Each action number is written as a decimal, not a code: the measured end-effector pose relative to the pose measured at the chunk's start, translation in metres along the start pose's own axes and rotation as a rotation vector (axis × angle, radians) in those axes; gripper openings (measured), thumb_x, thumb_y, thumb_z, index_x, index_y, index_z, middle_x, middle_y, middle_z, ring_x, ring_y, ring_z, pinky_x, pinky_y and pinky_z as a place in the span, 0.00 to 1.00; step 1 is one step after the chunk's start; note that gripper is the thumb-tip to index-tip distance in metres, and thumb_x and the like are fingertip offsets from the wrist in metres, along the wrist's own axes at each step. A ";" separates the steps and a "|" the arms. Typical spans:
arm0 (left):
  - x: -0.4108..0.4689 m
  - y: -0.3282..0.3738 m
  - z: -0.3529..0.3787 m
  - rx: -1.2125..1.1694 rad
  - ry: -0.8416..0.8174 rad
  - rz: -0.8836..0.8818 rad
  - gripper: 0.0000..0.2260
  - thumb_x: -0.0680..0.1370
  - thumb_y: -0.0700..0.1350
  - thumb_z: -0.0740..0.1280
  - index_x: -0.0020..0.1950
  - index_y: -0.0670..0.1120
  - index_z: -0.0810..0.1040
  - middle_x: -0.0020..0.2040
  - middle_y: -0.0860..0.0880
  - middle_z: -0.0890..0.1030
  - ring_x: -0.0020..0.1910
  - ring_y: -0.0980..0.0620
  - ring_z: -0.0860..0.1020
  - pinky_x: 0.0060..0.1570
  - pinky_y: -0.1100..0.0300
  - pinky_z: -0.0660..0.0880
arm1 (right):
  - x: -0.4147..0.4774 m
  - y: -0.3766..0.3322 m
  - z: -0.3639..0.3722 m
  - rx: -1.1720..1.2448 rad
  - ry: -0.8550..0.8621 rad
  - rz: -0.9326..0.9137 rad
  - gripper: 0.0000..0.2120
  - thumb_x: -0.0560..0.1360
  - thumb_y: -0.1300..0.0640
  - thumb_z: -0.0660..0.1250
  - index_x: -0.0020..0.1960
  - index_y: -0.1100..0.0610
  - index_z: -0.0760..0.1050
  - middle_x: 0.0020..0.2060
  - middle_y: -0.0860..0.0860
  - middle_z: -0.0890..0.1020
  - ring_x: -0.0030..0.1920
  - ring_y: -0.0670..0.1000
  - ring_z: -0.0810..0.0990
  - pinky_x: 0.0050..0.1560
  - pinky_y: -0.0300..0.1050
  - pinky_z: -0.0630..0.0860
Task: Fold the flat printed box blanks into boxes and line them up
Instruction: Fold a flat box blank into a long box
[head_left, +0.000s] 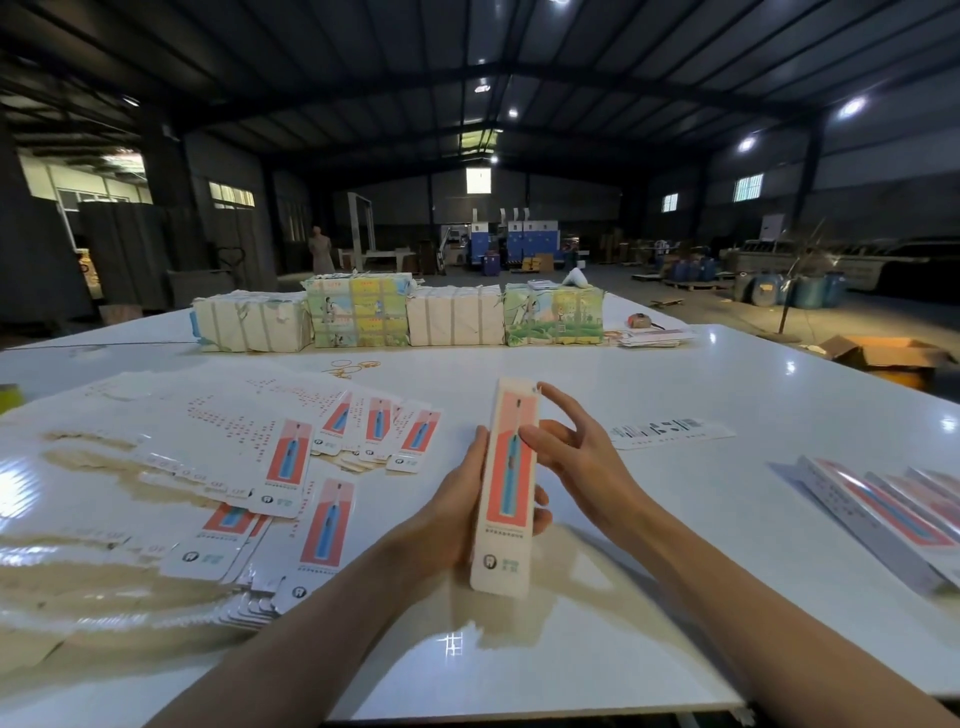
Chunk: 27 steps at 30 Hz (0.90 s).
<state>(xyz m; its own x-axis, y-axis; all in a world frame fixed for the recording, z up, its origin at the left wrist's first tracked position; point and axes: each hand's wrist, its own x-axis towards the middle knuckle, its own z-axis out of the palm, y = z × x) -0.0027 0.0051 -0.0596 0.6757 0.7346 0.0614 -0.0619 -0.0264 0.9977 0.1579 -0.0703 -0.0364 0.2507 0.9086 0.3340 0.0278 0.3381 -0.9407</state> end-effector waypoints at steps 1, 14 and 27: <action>-0.001 0.003 0.003 0.049 0.055 -0.006 0.15 0.83 0.70 0.56 0.49 0.71 0.82 0.48 0.56 0.87 0.45 0.57 0.87 0.37 0.62 0.82 | 0.001 0.000 -0.002 -0.008 0.004 0.003 0.31 0.78 0.50 0.74 0.77 0.43 0.67 0.50 0.55 0.88 0.56 0.57 0.88 0.60 0.53 0.83; -0.001 0.005 0.001 0.397 0.073 0.214 0.39 0.69 0.58 0.80 0.67 0.77 0.56 0.60 0.67 0.76 0.54 0.71 0.81 0.36 0.72 0.78 | 0.007 0.006 -0.014 -0.067 -0.078 0.062 0.25 0.78 0.55 0.76 0.71 0.44 0.73 0.50 0.63 0.87 0.54 0.60 0.88 0.55 0.52 0.85; 0.006 0.002 0.001 0.453 0.047 0.095 0.39 0.67 0.57 0.78 0.68 0.66 0.56 0.56 0.57 0.78 0.49 0.54 0.86 0.35 0.70 0.79 | 0.007 0.006 -0.016 -0.186 -0.153 0.112 0.16 0.77 0.53 0.78 0.63 0.54 0.80 0.51 0.56 0.88 0.53 0.57 0.88 0.53 0.48 0.85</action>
<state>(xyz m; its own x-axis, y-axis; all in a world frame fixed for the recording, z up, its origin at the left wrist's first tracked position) 0.0020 0.0091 -0.0576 0.6482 0.7441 0.1621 0.2120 -0.3807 0.9001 0.1750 -0.0655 -0.0409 0.1131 0.9691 0.2193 0.1891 0.1957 -0.9623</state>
